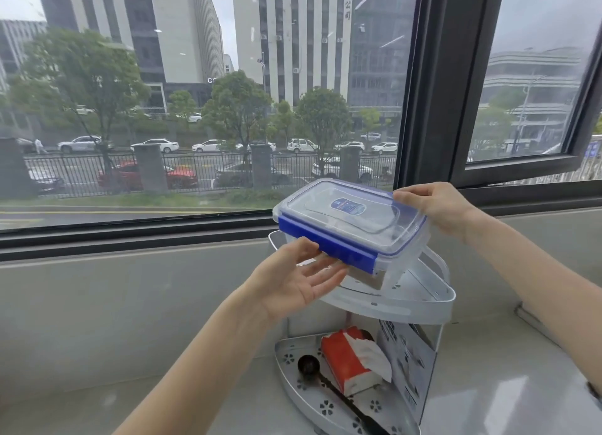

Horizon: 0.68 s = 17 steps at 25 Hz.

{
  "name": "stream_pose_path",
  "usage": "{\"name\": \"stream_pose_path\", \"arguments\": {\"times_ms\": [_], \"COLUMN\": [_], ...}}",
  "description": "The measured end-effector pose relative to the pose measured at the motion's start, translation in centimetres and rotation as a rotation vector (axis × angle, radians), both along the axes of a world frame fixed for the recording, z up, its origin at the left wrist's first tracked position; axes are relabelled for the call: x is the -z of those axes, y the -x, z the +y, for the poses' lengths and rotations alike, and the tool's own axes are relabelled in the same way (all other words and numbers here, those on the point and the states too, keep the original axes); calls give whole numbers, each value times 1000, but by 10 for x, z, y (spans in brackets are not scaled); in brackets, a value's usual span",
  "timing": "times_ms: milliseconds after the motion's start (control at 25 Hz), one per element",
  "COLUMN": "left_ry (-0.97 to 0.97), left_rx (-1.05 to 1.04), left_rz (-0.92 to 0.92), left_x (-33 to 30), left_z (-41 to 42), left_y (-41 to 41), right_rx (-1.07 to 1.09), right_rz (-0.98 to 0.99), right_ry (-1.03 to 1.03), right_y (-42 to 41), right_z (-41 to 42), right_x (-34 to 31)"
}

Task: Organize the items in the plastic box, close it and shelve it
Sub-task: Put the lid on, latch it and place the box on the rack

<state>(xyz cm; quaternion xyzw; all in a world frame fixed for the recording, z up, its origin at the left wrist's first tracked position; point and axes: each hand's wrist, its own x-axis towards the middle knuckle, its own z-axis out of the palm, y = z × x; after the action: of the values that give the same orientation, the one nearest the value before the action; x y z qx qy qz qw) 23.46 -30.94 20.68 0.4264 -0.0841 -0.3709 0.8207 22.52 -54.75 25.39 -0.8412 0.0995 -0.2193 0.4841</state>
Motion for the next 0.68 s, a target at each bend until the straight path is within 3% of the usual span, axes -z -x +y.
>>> {"name": "stream_pose_path", "arguments": {"times_ms": [320,480,680], "left_ry": [-10,-15,-41], "left_rx": [0,-8,37], "left_rz": [23,7,-33], "left_x": [17,22,20], "left_z": [0,5,10], "left_y": [5,5,6], "right_rx": [-18,68,94], "right_rz": [65,76,91], "right_ry": [96,320,319], "right_y": [0,-4,-2], "right_z": [-3,1,6], "right_x": [20,27,29]}}
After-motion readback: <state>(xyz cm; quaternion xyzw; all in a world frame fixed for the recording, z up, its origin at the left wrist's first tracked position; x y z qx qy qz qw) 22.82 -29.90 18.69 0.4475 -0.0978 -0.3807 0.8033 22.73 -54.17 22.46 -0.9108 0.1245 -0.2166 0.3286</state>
